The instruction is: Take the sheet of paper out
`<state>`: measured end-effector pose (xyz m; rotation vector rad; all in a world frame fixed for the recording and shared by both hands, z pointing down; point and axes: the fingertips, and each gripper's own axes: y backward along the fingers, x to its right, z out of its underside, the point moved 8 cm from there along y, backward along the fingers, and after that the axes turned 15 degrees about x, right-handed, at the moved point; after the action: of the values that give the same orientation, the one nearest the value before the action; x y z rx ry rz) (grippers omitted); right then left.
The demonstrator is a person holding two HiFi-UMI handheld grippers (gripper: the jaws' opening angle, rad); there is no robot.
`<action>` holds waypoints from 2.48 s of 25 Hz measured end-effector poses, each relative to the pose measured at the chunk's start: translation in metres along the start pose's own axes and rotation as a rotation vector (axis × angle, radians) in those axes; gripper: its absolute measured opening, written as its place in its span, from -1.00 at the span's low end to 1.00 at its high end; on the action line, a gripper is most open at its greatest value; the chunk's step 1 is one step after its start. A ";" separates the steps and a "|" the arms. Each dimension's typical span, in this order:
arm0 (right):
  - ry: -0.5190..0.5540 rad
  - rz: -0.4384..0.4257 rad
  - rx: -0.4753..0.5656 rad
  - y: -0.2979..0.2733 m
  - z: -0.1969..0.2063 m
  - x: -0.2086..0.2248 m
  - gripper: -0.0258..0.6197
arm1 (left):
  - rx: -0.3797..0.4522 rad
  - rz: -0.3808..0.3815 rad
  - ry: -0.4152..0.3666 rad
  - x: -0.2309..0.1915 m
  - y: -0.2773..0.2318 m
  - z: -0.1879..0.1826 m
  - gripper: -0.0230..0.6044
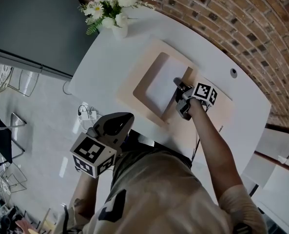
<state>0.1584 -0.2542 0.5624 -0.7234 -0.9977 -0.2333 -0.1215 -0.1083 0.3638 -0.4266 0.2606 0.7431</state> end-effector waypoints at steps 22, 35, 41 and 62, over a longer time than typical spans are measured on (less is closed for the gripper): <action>0.023 0.035 0.078 0.053 -0.001 0.014 -0.85 | 0.004 0.100 -0.040 0.012 0.002 0.000 -0.88; 0.019 0.101 0.173 0.108 -0.001 0.030 -0.85 | -0.008 0.198 -0.080 0.025 -0.001 0.000 -0.88; 0.054 0.122 0.201 0.131 -0.001 0.034 -0.85 | -0.016 0.231 -0.098 0.030 0.003 0.003 -0.88; 0.331 0.217 0.238 0.191 0.011 0.004 -0.85 | -0.006 0.339 -0.071 0.025 0.023 0.014 -0.88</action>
<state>0.2475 -0.1039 0.4836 -0.5479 -0.6137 -0.0404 -0.1191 -0.0718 0.3604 -0.3643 0.2675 1.0886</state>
